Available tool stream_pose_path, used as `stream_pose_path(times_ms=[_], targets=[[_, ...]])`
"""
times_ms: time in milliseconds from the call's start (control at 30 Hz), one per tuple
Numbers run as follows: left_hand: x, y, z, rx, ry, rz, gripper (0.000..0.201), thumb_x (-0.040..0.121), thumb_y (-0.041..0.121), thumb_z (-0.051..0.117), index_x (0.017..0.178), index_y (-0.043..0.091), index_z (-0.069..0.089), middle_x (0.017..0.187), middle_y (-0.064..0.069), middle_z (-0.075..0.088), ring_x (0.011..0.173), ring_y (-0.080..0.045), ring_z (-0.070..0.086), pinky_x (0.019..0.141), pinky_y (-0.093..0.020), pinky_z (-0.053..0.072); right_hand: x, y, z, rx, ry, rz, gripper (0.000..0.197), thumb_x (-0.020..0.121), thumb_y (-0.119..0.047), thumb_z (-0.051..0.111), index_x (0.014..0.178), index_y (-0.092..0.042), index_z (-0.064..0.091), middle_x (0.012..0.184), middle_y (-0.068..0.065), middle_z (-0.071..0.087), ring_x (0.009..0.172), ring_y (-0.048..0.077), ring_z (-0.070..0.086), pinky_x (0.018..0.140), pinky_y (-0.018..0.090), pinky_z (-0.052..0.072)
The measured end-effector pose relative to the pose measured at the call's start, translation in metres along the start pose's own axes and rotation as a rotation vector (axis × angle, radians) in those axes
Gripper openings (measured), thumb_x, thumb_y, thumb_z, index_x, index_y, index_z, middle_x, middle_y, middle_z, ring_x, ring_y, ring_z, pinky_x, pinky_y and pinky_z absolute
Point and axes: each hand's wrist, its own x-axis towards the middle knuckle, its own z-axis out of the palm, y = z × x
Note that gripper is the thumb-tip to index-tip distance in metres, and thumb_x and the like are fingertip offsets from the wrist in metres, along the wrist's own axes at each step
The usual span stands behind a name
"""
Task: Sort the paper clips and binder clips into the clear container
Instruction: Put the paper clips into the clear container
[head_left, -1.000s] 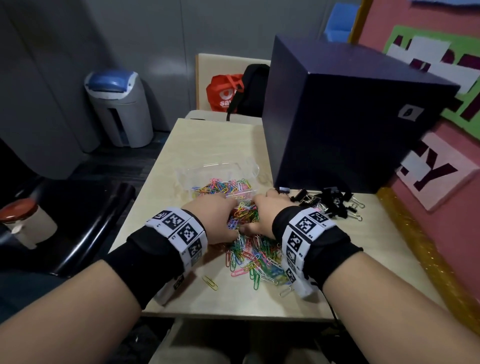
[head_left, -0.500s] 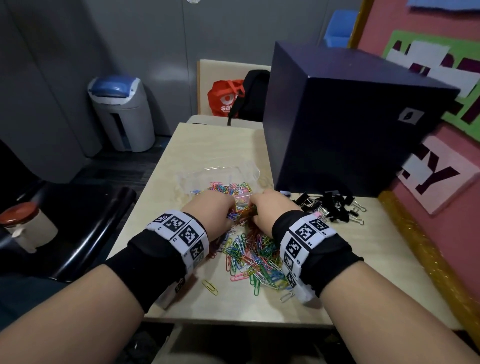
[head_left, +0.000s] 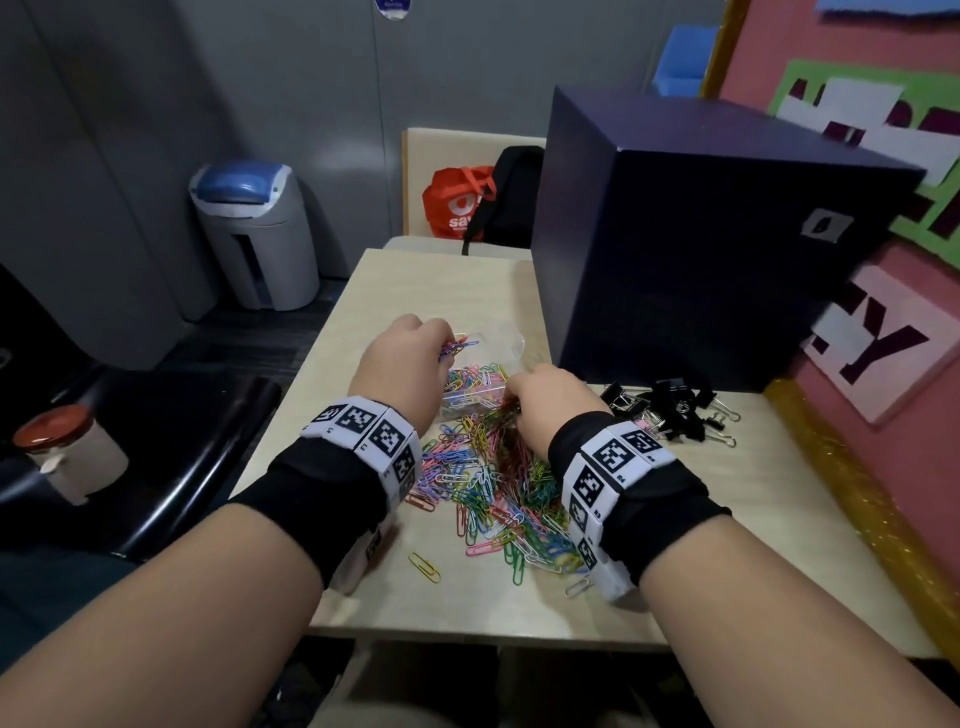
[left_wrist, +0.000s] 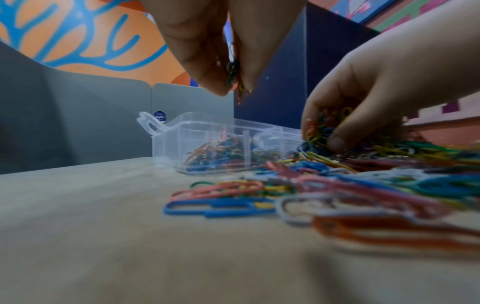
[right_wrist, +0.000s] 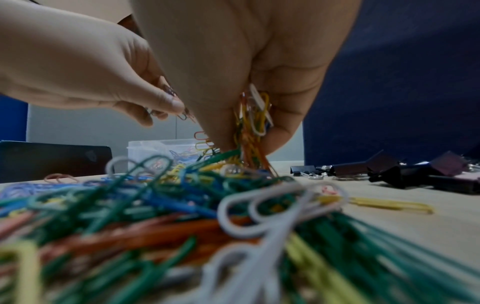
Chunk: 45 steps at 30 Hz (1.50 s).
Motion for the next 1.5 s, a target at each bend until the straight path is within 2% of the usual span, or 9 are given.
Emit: stream_pose_path(times_ms=[167, 367, 567, 833, 933, 1033, 1200, 1367, 1500], targets=[[0.001, -0.001, 0.006, 0.158, -0.120, -0.075, 0.029, 0.095, 0.026, 0.052, 0.123, 0.022, 0.058, 0.120, -0.007, 0.053, 0.106, -0.032, 0.054, 0.085, -0.041, 0.049, 0.002, 0.002, 0.005, 0.029, 0.069, 0.009, 0.032, 0.091, -0.002, 0.050, 0.118, -0.016, 0.060, 0.113, 0.009, 0.057, 0.106, 0.030, 0.057, 0.086, 0.037, 0.050], [-0.001, 0.007, 0.010, 0.269, -0.349, 0.015, 0.025, 0.094, 0.036, 0.048, 0.112, 0.031, 0.064, 0.114, 0.000, 0.060, 0.111, -0.027, 0.052, 0.092, -0.042, 0.042, 0.005, 0.003, 0.009, 0.119, 0.243, -0.011, 0.033, 0.091, -0.004, 0.051, 0.119, -0.020, 0.058, 0.114, 0.007, 0.054, 0.111, 0.028, 0.051, 0.088, 0.040, 0.050], [-0.003, 0.007, 0.009, 0.206, -0.408, 0.072, 0.018, 0.091, 0.036, 0.058, 0.106, 0.042, 0.065, 0.109, 0.006, 0.062, 0.111, -0.023, 0.053, 0.091, -0.041, 0.042, 0.004, 0.003, 0.006, 0.198, 0.369, -0.038, 0.033, 0.094, -0.008, 0.047, 0.122, -0.022, 0.057, 0.114, 0.004, 0.051, 0.116, 0.024, 0.043, 0.090, 0.042, 0.048], [-0.007, 0.010, 0.005, 0.137, -0.361, 0.091, 0.015, 0.085, 0.035, 0.060, 0.099, 0.037, 0.065, 0.101, 0.004, 0.056, 0.106, -0.022, 0.053, 0.089, -0.037, 0.042, 0.006, 0.003, 0.006, 0.180, 0.182, -0.068, 0.058, 0.092, 0.003, 0.045, 0.142, -0.025, 0.040, 0.142, -0.001, 0.043, 0.129, 0.022, 0.043, 0.102, 0.033, 0.040], [-0.007, 0.011, 0.002, 0.052, -0.362, 0.075, 0.009, 0.080, 0.034, 0.062, 0.083, 0.027, 0.057, 0.082, 0.004, 0.057, 0.087, -0.022, 0.059, 0.071, -0.028, 0.044, 0.002, 0.001, 0.003, 0.129, 0.258, -0.027, 0.044, 0.090, -0.002, 0.047, 0.128, -0.023, 0.048, 0.128, 0.001, 0.048, 0.119, 0.024, 0.045, 0.091, 0.037, 0.043], [-0.008, 0.014, 0.003, 0.131, -0.445, 0.114, 0.017, 0.081, 0.038, 0.059, 0.073, 0.023, 0.059, 0.073, 0.001, 0.063, 0.074, -0.020, 0.058, 0.063, -0.026, 0.044, -0.004, -0.003, -0.002, 0.142, 0.266, 0.048, 0.019, 0.090, -0.015, 0.047, 0.106, -0.020, 0.055, 0.110, 0.001, 0.054, 0.099, 0.025, 0.055, 0.079, 0.037, 0.048], [-0.008, 0.010, 0.006, 0.187, -0.493, 0.112, 0.023, 0.081, 0.038, 0.059, 0.097, 0.025, 0.069, 0.092, 0.000, 0.070, 0.089, -0.022, 0.064, 0.074, -0.029, 0.052, -0.007, -0.007, -0.004, 0.036, 0.058, 0.081, 0.025, 0.085, -0.034, 0.046, 0.098, -0.022, 0.063, 0.097, 0.001, 0.066, 0.085, 0.024, 0.058, 0.072, 0.032, 0.050], [-0.010, 0.006, 0.013, 0.226, -0.599, 0.155, 0.040, 0.075, 0.040, 0.067, 0.111, 0.024, 0.064, 0.105, -0.001, 0.064, 0.100, -0.022, 0.061, 0.083, -0.031, 0.051, -0.004, -0.005, 0.005, -0.033, -0.152, 0.067, 0.046, 0.077, -0.050, 0.054, 0.117, -0.028, 0.059, 0.117, 0.002, 0.056, 0.109, 0.027, 0.056, 0.089, 0.039, 0.051], [-0.008, 0.005, 0.015, 0.214, -0.612, 0.158, 0.027, 0.083, 0.032, 0.064, 0.108, 0.024, 0.067, 0.107, 0.001, 0.069, 0.101, -0.019, 0.062, 0.082, -0.028, 0.048, -0.002, -0.005, 0.007, -0.021, -0.198, 0.010, 0.043, 0.081, -0.042, 0.060, 0.120, -0.024, 0.059, 0.122, 0.004, 0.052, 0.113, 0.026, 0.054, 0.094, 0.039, 0.049]])
